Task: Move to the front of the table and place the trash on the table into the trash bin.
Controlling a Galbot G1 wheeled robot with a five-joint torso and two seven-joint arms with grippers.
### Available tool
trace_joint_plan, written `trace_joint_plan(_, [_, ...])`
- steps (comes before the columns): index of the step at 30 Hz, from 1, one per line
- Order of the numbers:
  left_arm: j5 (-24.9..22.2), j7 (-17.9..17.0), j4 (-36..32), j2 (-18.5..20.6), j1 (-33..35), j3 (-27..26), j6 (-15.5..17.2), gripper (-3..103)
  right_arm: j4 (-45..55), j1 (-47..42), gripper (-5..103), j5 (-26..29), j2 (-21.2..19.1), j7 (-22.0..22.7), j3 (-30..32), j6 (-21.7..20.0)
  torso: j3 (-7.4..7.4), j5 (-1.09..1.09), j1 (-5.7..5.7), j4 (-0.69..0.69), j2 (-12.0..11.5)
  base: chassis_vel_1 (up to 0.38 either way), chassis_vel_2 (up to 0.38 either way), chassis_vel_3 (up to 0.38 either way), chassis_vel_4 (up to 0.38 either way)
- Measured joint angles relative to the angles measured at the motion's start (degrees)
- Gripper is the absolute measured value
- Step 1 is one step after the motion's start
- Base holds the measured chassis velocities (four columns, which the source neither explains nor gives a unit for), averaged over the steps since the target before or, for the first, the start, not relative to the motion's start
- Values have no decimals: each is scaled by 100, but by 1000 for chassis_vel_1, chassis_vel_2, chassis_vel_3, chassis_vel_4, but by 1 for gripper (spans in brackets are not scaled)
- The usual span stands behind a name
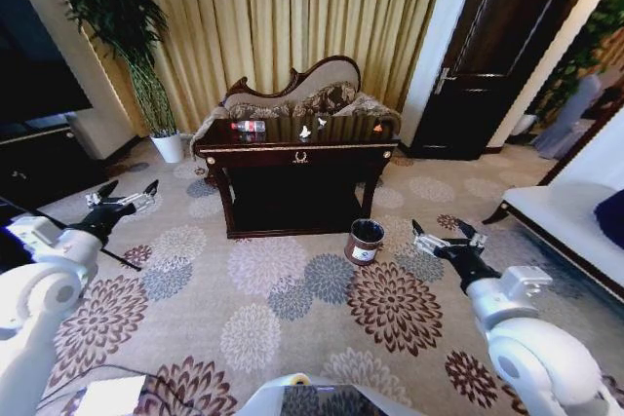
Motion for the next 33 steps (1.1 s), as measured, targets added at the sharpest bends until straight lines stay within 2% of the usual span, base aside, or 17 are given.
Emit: trace_joint_plan(33, [-18,76,-33,-50,174,-227,-99,100,0,-14,100,-15,25,-63,-11,-10,0,0,0,0,0,-38,53,38,-47])
